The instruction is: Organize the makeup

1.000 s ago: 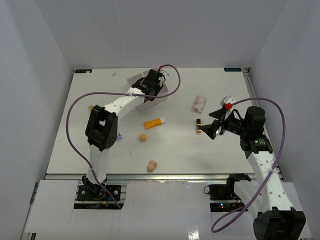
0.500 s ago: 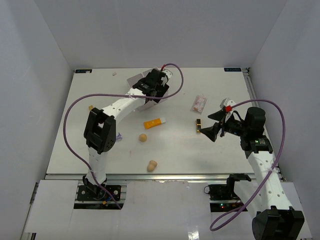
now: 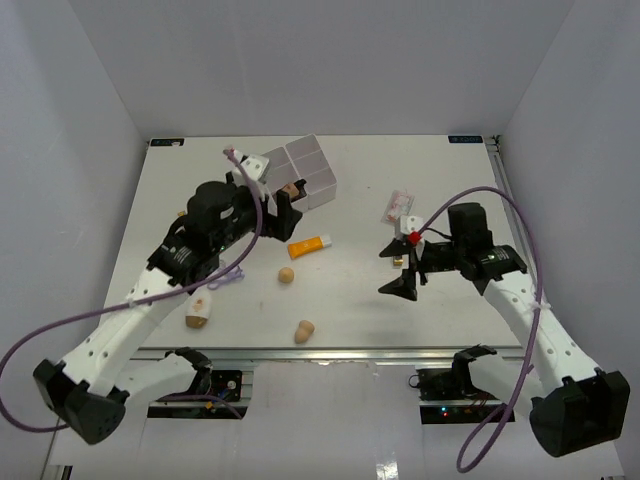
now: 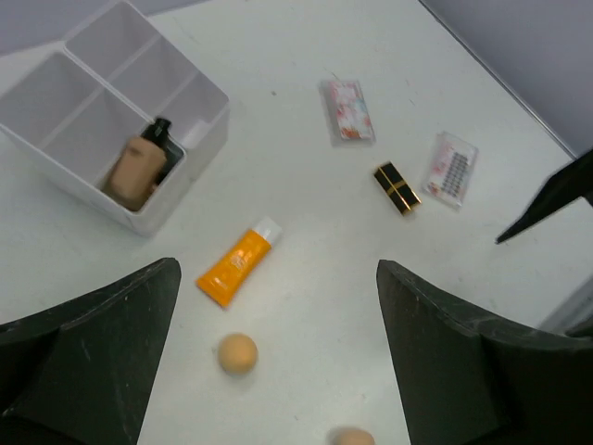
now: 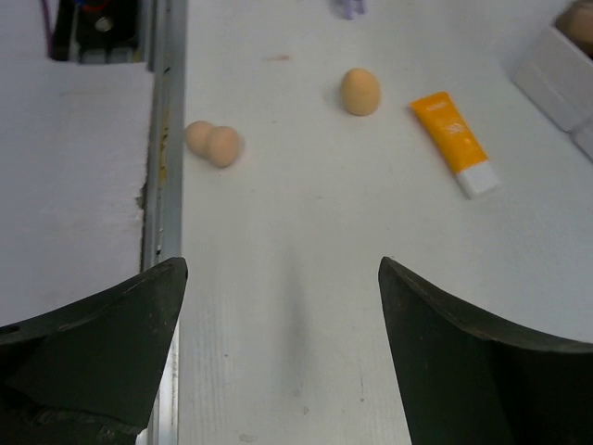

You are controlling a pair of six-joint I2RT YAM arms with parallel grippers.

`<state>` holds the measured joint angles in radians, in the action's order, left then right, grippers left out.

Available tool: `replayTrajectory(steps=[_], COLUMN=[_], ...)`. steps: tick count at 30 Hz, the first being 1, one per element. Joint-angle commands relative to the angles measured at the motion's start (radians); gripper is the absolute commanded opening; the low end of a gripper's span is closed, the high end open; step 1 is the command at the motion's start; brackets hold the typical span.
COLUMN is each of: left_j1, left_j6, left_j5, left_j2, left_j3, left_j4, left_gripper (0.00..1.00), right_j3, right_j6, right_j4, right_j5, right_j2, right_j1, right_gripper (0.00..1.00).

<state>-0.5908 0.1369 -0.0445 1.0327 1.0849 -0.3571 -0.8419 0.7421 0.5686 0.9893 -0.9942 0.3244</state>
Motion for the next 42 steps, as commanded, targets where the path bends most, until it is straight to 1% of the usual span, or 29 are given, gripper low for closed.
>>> replayTrajectory(steps=[1,3,4,6,8,10,14,17,24,29,36,42], left_j1=[0.009,0.011,0.011,0.011,0.011,0.011,0.011,0.011,0.011,0.011,0.011,0.011], left_j6=[0.151,0.165,0.168,0.168,0.168,0.167,0.175,0.182,0.191,0.191,0.193,0.193], left_j5=[-0.138,-0.13,-0.122,-0.092,-0.066,-0.041,-0.007,0.029,0.116,0.138,0.152,0.149], left_j2=[-0.213,-0.291,-0.348,-0.392,-0.428,-0.468,-0.545,-0.617,-0.704,-0.738,-0.769,-0.773], left_j3=[-0.211,-0.282,-0.298,-0.326,-0.335,-0.341,-0.346,-0.357,-0.375,-0.382,-0.395,-0.396], left_j4=[0.015,0.002,-0.006,-0.034,-0.057,-0.078,-0.105,-0.118,-0.147,-0.163,-0.174,-0.173], left_gripper=[0.98,0.98,0.98,0.98,0.98,0.98,0.98,0.98,0.98,0.98,0.98,0.98], right_j3=[-0.08,-0.092,-0.096,-0.12,-0.147,-0.18,-0.227,-0.248,-0.331,-0.359,-0.376,-0.379], right_j6=[0.2,0.33,0.36,0.449,0.502,0.515,0.498,0.453,0.332,0.238,0.211,0.191], right_j4=[0.136,0.175,0.174,0.187,0.19,0.179,0.128,0.055,-0.037,-0.098,-0.101,-0.11], right_j5=[-0.129,-0.145,-0.16,-0.186,-0.21,-0.22,-0.238,-0.248,-0.269,-0.308,-0.312,-0.358], right_j2=[-0.111,-0.156,-0.195,-0.251,-0.34,-0.412,-0.531,-0.6,-0.742,-0.807,-0.856,-0.882], right_j1=[0.242,0.315,0.377,0.43,0.476,0.519,0.584,0.608,0.655,0.7,0.718,0.726], right_gripper=[0.9,0.91,0.92,0.94,0.99,0.95,0.85,0.82,0.74,0.71,0.66,0.53])
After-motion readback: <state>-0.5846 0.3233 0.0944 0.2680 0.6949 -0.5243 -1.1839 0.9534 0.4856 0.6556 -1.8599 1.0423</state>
